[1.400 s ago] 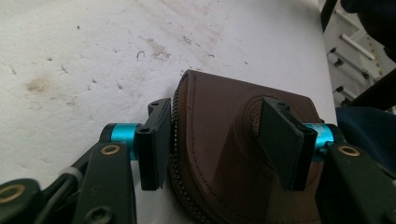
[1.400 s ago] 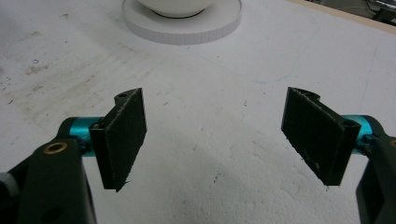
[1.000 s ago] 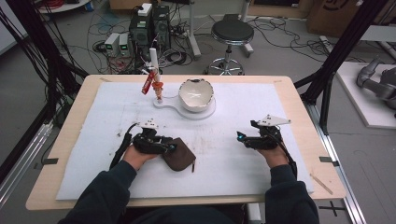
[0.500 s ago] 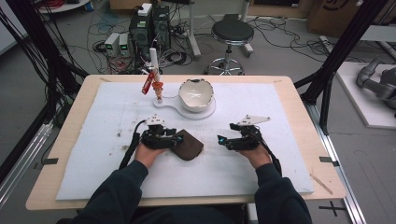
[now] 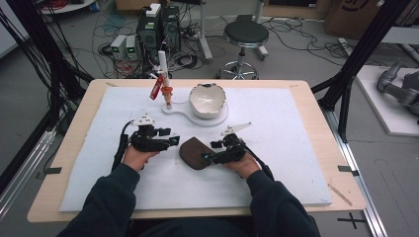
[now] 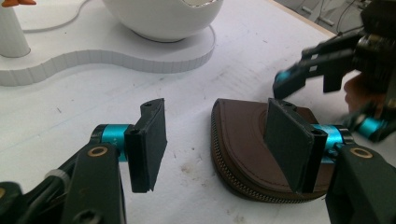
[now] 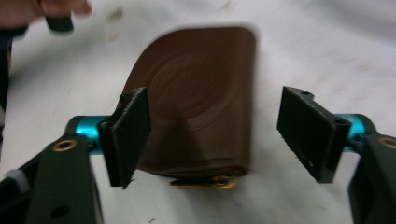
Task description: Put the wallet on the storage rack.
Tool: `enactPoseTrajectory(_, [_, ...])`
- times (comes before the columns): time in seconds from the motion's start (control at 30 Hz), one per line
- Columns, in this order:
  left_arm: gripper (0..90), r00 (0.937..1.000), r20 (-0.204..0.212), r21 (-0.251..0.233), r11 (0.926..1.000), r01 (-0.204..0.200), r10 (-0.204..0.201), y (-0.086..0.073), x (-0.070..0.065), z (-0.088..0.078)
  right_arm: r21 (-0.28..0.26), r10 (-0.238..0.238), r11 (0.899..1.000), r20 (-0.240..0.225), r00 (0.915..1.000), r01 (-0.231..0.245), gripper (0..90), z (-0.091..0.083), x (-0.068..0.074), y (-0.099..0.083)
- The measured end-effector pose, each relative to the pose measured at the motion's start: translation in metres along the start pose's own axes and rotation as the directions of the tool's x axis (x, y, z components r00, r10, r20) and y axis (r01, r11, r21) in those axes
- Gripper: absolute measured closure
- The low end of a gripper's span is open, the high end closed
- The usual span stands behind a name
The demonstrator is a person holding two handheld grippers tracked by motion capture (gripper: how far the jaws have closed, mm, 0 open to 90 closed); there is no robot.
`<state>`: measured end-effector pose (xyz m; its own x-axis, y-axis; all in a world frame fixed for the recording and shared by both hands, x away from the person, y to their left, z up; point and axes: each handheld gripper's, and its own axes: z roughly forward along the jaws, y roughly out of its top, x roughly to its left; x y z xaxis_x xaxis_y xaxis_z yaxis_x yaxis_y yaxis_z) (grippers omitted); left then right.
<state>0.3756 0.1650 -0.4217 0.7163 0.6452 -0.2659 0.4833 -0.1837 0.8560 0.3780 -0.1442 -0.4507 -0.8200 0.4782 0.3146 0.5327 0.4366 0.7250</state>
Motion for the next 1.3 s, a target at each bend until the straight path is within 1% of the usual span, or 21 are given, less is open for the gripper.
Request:
enactPoseTrajectory(0.07, [39.1, 1.0, 0.003, 0.012, 0.9999, -0.008, 0.008, -0.001, 0.0, 0.001, 0.02, 0.012, 1.0, -0.035, 0.9993, -0.011, 32.7, 0.003, -0.002, 0.001])
enactPoseTrajectory(0.13, [39.1, 0.9999, 0.012, 0.021, 0.9998, 0.001, -0.001, -0.002, 0.001, 0.003, 0.026, 0.018, 1.0, -0.039, 0.9991, -0.017, 36.0, 0.002, -0.002, 0.001])
enactPoseTrajectory(0.27, [39.5, 0.9986, 0.048, 0.046, 0.9987, 0.021, -0.024, -0.005, 0.002, 0.006, 0.03, -0.056, 0.998, -0.014, 0.9983, 0.057, 40.3, 0.0, 0.002, 0.002])
enactPoseTrajectory(0.33, [39.1, 0.9966, 0.072, 0.057, 0.9978, 0.036, -0.04, -0.006, 0.002, 0.008, 0.028, -0.112, 0.993, 0.005, 0.9937, 0.112, 42.5, -0.002, 0.006, 0.003])
enactPoseTrajectory(0.37, [39.1, 0.9953, 0.084, 0.062, 0.9972, 0.042, -0.047, -0.006, 0.002, 0.009, 0.028, -0.142, 0.99, 0.017, 0.9898, 0.141, 43.4, -0.004, 0.008, 0.003])
enactPoseTrajectory(0.43, [38.9, 0.9917, 0.112, 0.06, 0.9966, 0.056, -0.063, -0.007, 0.002, 0.011, 0.037, -0.221, 0.975, 0.047, 0.9742, 0.219, 45.0, -0.007, 0.014, 0.005])
enactPoseTrajectory(0.5, [38.5, 0.9856, 0.149, 0.059, 0.9957, 0.071, -0.079, -0.009, 0.0, 0.013, 0.043, -0.298, 0.954, 0.074, 0.9516, 0.296, 47.2, -0.011, 0.021, 0.006])
enactPoseTrajectory(0.57, [39.4, 0.9815, 0.18, 0.065, 0.9963, 0.056, -0.067, -0.009, -0.002, 0.016, 0.043, -0.353, 0.936, 0.092, 0.9313, 0.35, 48.2, -0.013, 0.024, 0.006])
enactPoseTrajectory(0.63, [44.3, 0.9758, 0.213, 0.073, 0.9967, 0.036, -0.05, -0.01, -0.004, 0.017, 0.041, -0.363, 0.932, 0.095, 0.9268, 0.361, 48.7, -0.013, 0.025, 0.006])
enactPoseTrajectory(0.67, [49.5, 0.9735, 0.224, 0.072, 0.997, 0.031, -0.046, -0.01, -0.004, 0.017, 0.041, -0.358, 0.934, 0.091, 0.9291, 0.356, 48.7, -0.013, 0.024, 0.006])
enactPoseTrajectory(0.7, [52.1, 0.9742, 0.223, 0.072, 0.9972, 0.021, -0.037, -0.01, -0.004, 0.017, 0.04, -0.355, 0.935, 0.089, 0.9307, 0.353, 48.7, -0.013, 0.024, 0.006])
enactPoseTrajectory(0.83, [57.6, 0.9725, 0.232, 0.061, 0.9981, 0.009, -0.023, -0.009, -0.003, 0.016, 0.026, -0.323, 0.946, 0.071, 0.9437, 0.322, 47.2, -0.014, 0.021, 0.006])
enactPoseTrajectory(0.93, [60.3, 0.9703, 0.242, 0.045, 0.999, -0.005, -0.006, -0.009, -0.003, 0.015, 0.019, -0.252, 0.968, 0.028, 0.9672, 0.252, 39.2, -0.011, 0.012, 0.006])
enactPoseTrajectory(0.97, [60.7, 0.9693, 0.246, 0.035, 0.9993, -0.014, 0.005, -0.008, -0.004, 0.014, 0.012, -0.217, 0.976, 0.012, 0.9761, 0.217, 32.6, -0.01, 0.008, 0.006])
enactPoseTrajectory(1.0, [61.2, 0.9683, 0.25, 0.03, 0.9994, -0.019, 0.011, -0.008, -0.004, 0.014, 0.009, -0.166, 0.986, -0.01, 0.986, 0.166, 30.6, -0.008, 0.002, 0.005])
enactPoseTrajectory(1.03, [61.5, 0.9684, 0.249, 0.026, 0.9995, -0.018, 0.011, -0.008, -0.005, 0.014, 0.005, -0.136, 0.991, -0.049, 0.9896, 0.136, 30.3, -0.006, -0.004, 0.004])
enactPoseTrajectory(1.13, [61.7, 0.9666, 0.256, 0.015, 0.9996, -0.022, 0.018, -0.008, -0.005, 0.014, 0.002, -0.078, 0.997, -0.127, 0.9889, 0.079, 31.4, -0.002, -0.013, 0.003])
enactPoseTrajectory(1.2, [61.7, 0.9674, 0.252, 0.008, 0.9997, -0.023, 0.02, -0.008, -0.006, 0.015, 0.011, -0.071, 0.997, -0.185, 0.9802, 0.074, 41.8, -0.002, -0.016, 0.005])
enactPoseTrajectory(1.23, [61.6, 0.9669, 0.254, 0.006, 0.9997, -0.024, 0.022, -0.008, -0.006, 0.015, 0.005, -0.081, 0.996, -0.201, 0.9763, 0.084, 43.7, -0.002, -0.016, 0.005])
enactPoseTrajectory(1.27, [61.3, 0.968, 0.249, 0.003, 0.9995, -0.03, 0.028, -0.008, -0.006, 0.015, 0.011, -0.077, 0.997, -0.199, 0.977, 0.081, 45.2, -0.002, -0.016, 0.005])
enactPoseTrajectory(1.3, [60.1, 0.9714, 0.234, -0.005, 0.9991, -0.041, 0.041, -0.007, -0.007, 0.014, 0.011, -0.08, 0.996, -0.199, 0.9768, 0.084, 46.9, -0.003, -0.016, 0.006])
